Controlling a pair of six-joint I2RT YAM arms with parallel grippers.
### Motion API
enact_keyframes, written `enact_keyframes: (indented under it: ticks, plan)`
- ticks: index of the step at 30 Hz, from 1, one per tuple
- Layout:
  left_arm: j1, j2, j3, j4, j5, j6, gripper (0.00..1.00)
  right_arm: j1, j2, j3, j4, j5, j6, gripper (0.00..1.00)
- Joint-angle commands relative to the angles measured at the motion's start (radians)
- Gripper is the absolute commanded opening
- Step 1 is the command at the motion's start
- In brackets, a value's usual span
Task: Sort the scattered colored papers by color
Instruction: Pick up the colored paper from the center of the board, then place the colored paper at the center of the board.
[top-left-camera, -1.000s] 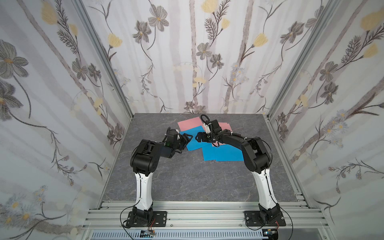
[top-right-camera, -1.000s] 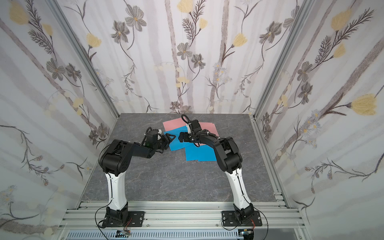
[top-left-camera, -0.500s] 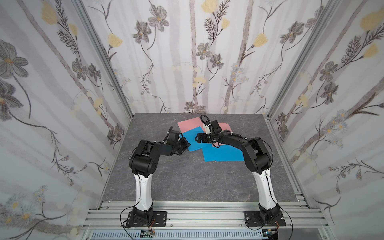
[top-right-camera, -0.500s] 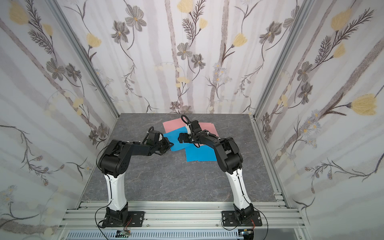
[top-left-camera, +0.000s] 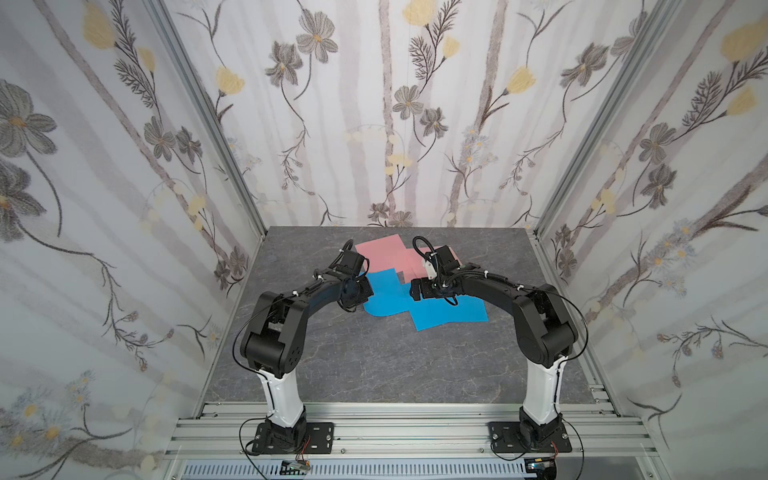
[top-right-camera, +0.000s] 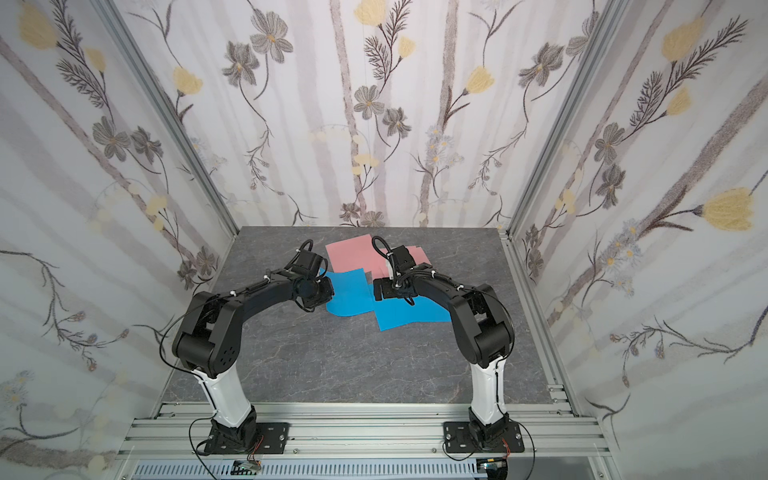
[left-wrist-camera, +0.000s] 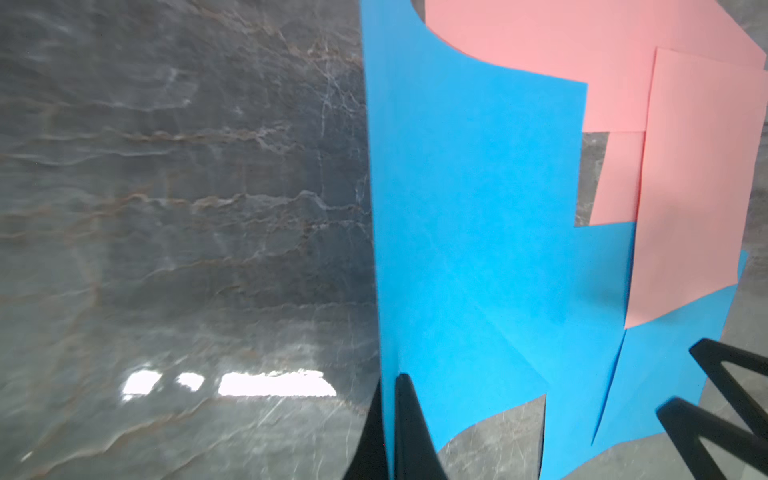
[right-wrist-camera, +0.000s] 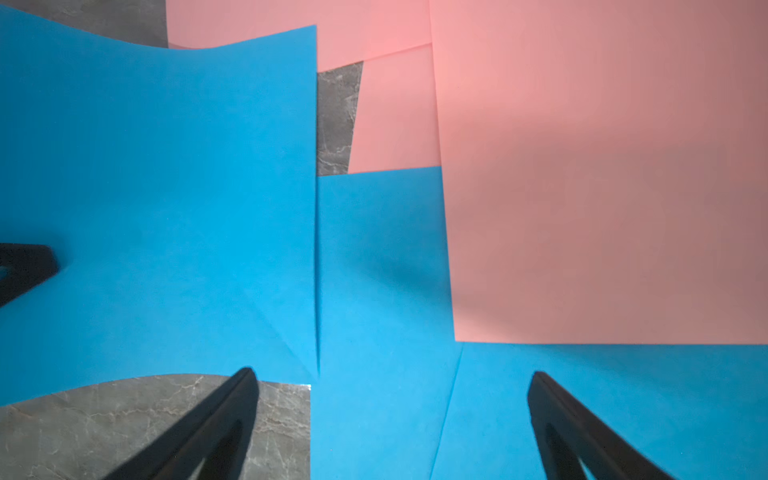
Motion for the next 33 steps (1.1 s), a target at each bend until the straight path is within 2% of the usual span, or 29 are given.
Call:
enact_keyframes:
  ticks: [1, 11, 18, 33]
  plan:
    - [-0.001, -0.047, -0.008, -0.217, -0.072, 0.079, 0.0, -0.004, -0.009, -0.016, -0.026, 0.035, -0.006, 1.0]
    - [-0.014, -0.172, -0.001, -0.543, -0.145, 0.136, 0.0, -0.01, -0.036, -0.041, -0.029, 0.018, -0.001, 1.0]
    - [-0.038, -0.212, 0.007, -0.739, -0.262, 0.181, 0.0, -0.016, -0.05, -0.05, -0.026, 0.007, -0.001, 1.0]
    - [-0.052, -0.093, -0.004, -0.69, -0.3, 0.216, 0.0, -0.022, -0.039, -0.045, -0.026, -0.009, 0.003, 1.0]
